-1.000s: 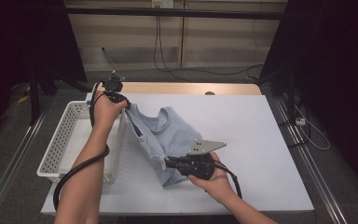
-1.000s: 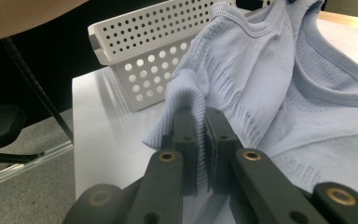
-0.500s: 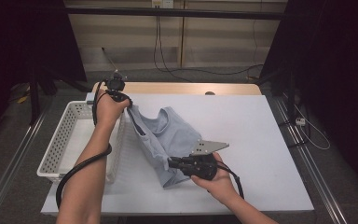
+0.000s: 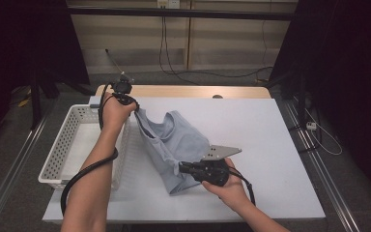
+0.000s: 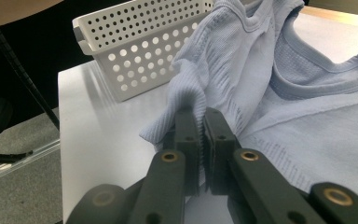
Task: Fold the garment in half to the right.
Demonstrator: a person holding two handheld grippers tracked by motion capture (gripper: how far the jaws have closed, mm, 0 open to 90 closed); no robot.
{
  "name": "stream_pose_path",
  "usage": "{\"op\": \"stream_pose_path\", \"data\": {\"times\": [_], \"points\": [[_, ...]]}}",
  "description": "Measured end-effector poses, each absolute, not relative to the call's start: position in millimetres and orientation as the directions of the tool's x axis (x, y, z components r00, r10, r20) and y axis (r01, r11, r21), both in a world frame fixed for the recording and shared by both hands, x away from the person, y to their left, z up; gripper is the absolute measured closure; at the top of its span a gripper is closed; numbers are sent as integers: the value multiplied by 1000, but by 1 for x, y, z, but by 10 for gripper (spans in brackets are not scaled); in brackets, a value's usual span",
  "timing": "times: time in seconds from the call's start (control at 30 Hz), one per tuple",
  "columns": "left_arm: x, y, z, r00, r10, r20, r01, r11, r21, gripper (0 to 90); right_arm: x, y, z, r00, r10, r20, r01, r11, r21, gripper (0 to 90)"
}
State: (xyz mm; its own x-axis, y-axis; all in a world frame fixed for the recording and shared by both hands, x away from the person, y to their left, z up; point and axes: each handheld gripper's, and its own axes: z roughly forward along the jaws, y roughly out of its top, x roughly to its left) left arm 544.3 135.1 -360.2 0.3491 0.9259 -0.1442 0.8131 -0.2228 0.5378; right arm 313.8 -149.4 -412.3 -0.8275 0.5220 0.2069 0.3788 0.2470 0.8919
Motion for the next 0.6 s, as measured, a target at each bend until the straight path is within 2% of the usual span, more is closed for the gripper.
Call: {"op": "stream_pose_path", "data": {"times": [0.6], "points": [[553, 111, -361, 383, 913, -142, 797, -249, 551, 847, 310, -165, -416, -797, 570, 200, 392, 237, 889, 877]]}}
